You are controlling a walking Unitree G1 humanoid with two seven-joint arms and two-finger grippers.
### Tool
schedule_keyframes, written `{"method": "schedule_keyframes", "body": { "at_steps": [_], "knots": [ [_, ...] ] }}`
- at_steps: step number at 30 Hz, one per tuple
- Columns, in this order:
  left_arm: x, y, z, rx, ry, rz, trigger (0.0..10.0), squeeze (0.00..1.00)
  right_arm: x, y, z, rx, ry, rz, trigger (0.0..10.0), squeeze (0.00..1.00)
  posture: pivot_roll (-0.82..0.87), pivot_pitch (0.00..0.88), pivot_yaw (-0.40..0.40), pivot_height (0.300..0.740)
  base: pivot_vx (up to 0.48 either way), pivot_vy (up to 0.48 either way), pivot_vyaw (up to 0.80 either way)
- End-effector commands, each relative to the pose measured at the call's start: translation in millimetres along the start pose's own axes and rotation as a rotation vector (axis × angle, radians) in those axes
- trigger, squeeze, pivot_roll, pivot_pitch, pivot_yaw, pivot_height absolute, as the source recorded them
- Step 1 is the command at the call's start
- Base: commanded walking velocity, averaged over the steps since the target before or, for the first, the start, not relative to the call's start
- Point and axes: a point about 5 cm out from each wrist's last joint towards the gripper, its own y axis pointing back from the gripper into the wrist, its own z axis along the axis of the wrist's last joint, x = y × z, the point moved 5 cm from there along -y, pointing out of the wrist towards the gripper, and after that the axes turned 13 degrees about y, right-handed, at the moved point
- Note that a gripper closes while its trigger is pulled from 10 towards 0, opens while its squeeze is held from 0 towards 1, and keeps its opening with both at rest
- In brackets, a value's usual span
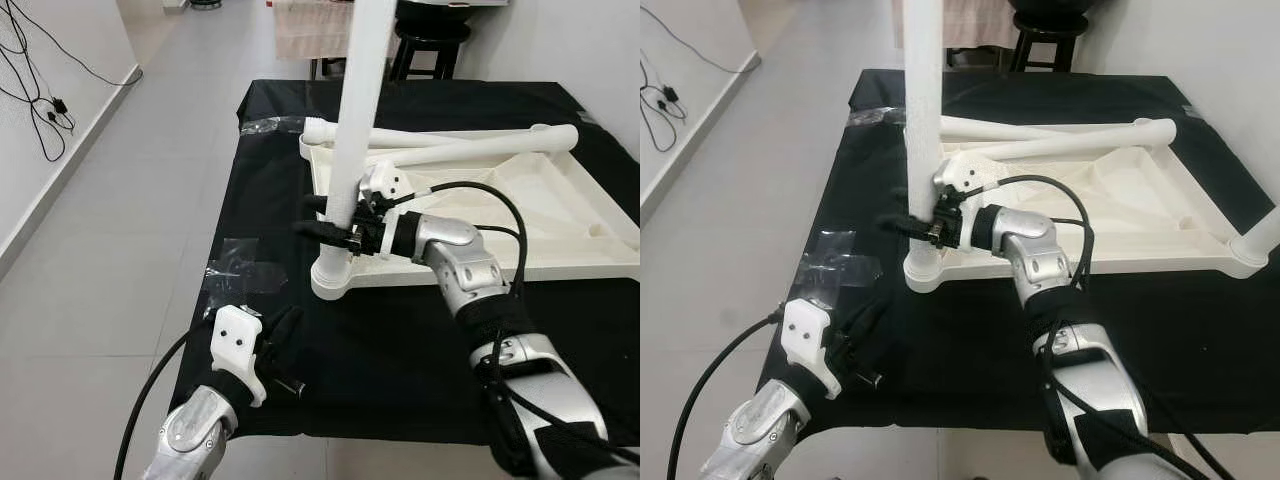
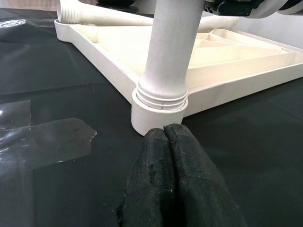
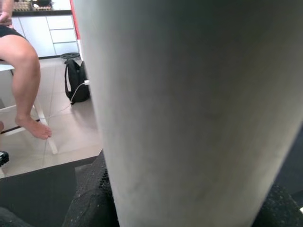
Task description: Building children table
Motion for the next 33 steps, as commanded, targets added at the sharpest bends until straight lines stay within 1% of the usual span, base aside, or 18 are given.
{"method": "schedule_keyframes", "body": {
  "at_steps": [1,4,5,10,11,12,14,16,19,21,22,23,24,26,27,28,30,33],
  "knots": [
    [0.1,1.2,-5.1,0.013,0.009,0.007,10.0,0.00,-0.4,2.8,-6.7,0.007,-0.002,-0.046,0.0,0.00,0.05,0.105,-0.035,0.740,0.000,0.000,0.00],
    [-0.2,2.0,-4.4,0.012,0.010,0.007,10.0,0.00,-9.3,10.5,-25.8,0.080,-0.019,-0.211,0.0,0.00,0.05,0.111,-0.035,0.740,0.000,0.000,0.00],
    [-0.2,2.0,-4.4,0.012,0.010,0.007,10.0,0.00,-9.3,10.5,-25.8,0.080,-0.019,-0.211,0.0,0.00,0.05,0.111,-0.035,0.740,0.000,0.000,0.00],
    [-0.3,3.0,-4.0,0.012,0.009,0.007,10.0,0.00,1.2,16.3,-58.9,0.225,-0.040,-0.406,0.0,0.00,0.05,0.115,-0.040,0.740,0.000,0.000,0.00],
    [-0.1,3.4,-3.9,0.012,0.008,0.007,10.0,0.00,10.7,22.2,-74.6,0.305,-0.074,-0.561,0.0,0.00,0.05,0.119,-0.039,0.740,0.000,0.000,0.00],
    [-0.1,3.4,-3.9,0.012,0.008,0.007,10.0,0.00,10.7,22.2,-74.6,0.305,-0.074,-0.561,0.0,0.00,0.05,0.119,-0.039,0.740,0.000,0.000,0.00],
    [0.9,4.6,-3.3,0.013,0.006,0.008,10.0,0.00,51.0,16.4,-81.2,0.356,-0.107,-0.601,0.0,0.00,0.05,0.125,-0.032,0.740,0.000,0.000,0.00],
    [1.2,5.0,-3.5,0.015,0.006,0.008,10.0,0.00,58.4,14.9,-81.0,0.366,-0.102,-0.606,0.0,0.00,0.04,0.121,-0.027,0.740,0.000,0.000,0.00],
    [1.3,5.4,-4.2,0.018,0.007,0.007,10.0,0.00,57.4,12.5,-81.3,0.367,-0.085,-0.602,0.0,0.00,0.05,0.119,-0.031,0.740,0.000,0.000,0.00],
    [1.3,5.7,-4.7,0.019,0.007,0.008,10.0,0.00,47.9,11.0,-80.6,0.368,-0.080,-0.619,0.0,0.00,0.05,0.119,-0.031,0.740,0.000,0.000,0.00],
    [1.4,5.7,-4.7,0.019,0.006,0.009,10.0,0.00,43.2,10.0,-79.3,0.367,-0.077,-0.631,4.3,0.00,0.05,0.119,-0.030,0.740,0.000,0.000,0.00],
    [1.4,5.7,-4.7,0.019,0.006,0.009,10.0,0.00,43.2,10.0,-79.3,0.367,-0.077,-0.631,4.3,0.00,0.05,0.119,-0.030,0.740,0.000,0.000,0.00],
    [1.5,5.8,-4.6,0.019,0.005,0.011,10.0,0.00,39.9,8.2,-75.9,0.354,-0.079,-0.641,10.0,0.00,0.05,0.119,-0.030,0.740,0.000,0.000,0.00],
    [1.7,5.8,-4.6,0.018,0.005,0.012,10.0,0.00,38.1,7.0,-73.6,0.344,-0.081,-0.647,10.0,0.00,0.05,0.119,-0.030,0.740,0.000,0.000,0.00],
    [1.9,5.6,-4.4,0.018,0.005,0.012,10.0,0.00,38.0,3.5,-65.7,0.312,-0.083,-0.632,10.0,0.85,0.05,0.118,-0.029,0.740,0.000,0.000,0.00],
    [2.2,5.4,-4.3,0.019,0.005,0.012,10.0,0.00,38.3,-2.8,-55.5,0.258,-0.094,-0.584,10.0,1.00,0.05,0.118,-0.027,0.740,0.000,0.000,0.00],
    [2.6,4.8,-4.1,0.019,0.007,0.011,10.0,0.00,39.6,-10.6,-42.2,0.191,-0.100,-0.501,10.0,1.00,0.05,0.118,-0.026,0.740,0.000,0.000,0.00],
    [2.7,4.3,-3.9,0.018,0.008,0.010,10.0,0.00,41.7,-13.5,-36.0,0.177,-0.072,-0.436,10.0,1.00,0.05,0.118,-0.026,0.740,0.000,0.000,0.00]
  ]
}}
